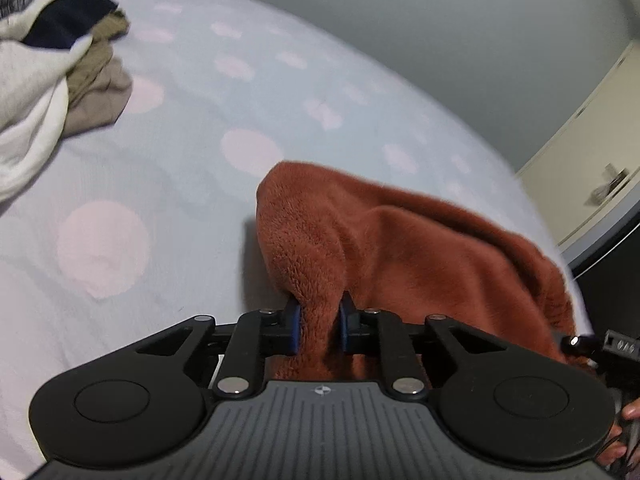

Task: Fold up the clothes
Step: 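Carry the folded fleece with both tools toward the beige cushion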

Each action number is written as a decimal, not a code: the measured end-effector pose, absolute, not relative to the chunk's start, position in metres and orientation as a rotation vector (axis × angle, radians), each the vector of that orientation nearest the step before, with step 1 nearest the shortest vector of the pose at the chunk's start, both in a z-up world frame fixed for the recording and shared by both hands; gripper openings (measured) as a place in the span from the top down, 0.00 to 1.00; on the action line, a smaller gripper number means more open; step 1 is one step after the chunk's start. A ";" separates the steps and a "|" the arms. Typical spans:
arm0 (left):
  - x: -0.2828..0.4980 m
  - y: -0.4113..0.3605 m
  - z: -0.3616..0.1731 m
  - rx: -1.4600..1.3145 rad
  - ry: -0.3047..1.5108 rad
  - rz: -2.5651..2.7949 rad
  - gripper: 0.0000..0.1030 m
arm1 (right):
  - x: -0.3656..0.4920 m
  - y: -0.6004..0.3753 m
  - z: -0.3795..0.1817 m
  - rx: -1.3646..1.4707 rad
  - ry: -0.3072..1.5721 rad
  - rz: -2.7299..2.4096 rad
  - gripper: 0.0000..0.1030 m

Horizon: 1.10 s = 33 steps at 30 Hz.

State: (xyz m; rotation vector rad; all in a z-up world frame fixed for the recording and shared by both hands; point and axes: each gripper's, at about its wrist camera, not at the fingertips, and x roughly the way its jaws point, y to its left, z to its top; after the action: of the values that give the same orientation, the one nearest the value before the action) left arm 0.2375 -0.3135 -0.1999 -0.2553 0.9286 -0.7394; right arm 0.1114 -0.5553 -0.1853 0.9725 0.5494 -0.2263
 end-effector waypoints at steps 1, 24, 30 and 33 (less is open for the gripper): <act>0.235 -0.313 -0.193 -0.274 0.912 -0.755 0.86 | 0.107 -0.551 -0.177 0.965 0.533 -0.222 0.60; 0.045 -0.648 -0.003 -0.002 0.763 -1.545 0.86 | -0.273 -0.528 -0.044 0.957 -0.085 -0.820 0.60; -0.056 -0.762 -0.006 0.127 0.796 -1.764 0.86 | -0.381 -0.514 -0.054 0.960 -0.228 -1.045 0.59; -0.098 -0.808 -0.015 0.188 0.814 -1.840 0.86 | -0.418 -0.509 -0.063 0.959 -0.279 -1.143 0.59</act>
State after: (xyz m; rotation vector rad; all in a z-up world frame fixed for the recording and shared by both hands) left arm -0.0978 -0.8079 -0.0149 0.1876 0.8136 -1.8395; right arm -0.4175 -0.5087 -0.0628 0.9585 -0.2794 -1.1430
